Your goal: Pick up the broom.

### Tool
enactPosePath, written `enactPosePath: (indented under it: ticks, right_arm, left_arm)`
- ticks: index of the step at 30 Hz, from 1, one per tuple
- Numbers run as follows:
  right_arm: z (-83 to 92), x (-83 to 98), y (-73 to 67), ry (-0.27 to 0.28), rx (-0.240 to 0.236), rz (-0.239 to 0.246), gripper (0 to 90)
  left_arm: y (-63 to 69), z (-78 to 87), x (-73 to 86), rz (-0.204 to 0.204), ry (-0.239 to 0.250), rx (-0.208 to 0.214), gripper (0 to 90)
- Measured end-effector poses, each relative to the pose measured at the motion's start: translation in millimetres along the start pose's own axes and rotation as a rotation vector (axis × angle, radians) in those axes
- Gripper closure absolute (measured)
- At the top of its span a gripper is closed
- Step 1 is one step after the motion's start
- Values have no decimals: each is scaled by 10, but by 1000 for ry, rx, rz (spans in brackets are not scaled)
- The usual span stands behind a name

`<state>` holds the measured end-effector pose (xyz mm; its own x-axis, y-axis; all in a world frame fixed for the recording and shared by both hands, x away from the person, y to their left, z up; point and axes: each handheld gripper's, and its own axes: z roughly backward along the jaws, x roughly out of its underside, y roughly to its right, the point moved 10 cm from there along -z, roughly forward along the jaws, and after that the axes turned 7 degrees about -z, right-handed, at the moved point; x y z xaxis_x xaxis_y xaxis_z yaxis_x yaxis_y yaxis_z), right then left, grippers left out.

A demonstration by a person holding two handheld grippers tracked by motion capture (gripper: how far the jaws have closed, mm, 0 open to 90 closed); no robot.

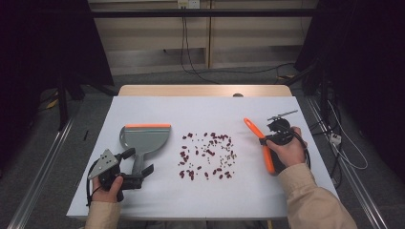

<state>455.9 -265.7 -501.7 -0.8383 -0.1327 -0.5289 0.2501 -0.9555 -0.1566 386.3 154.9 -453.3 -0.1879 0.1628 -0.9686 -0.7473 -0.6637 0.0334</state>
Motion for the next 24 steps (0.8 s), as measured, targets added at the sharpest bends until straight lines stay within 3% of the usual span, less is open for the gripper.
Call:
enactPosePath:
  ticks: [4,8,14,24]
  right_arm:
    - [149,-42,-23,107,-50,-15,705]
    - [281,-60,-29,203,-68,-7,705]
    - [424,-42,-39,306,-90,-15,706]
    - [650,-24,-109,481,-193,-77,707]
  left_arm:
    - [3,12,-5,-3,0,-4,31]
    - [7,2,-10,-4,0,-4,31]
    - [100,-42,-64,-14,6,13,31]
    - [226,-57,-120,-14,8,29,31]
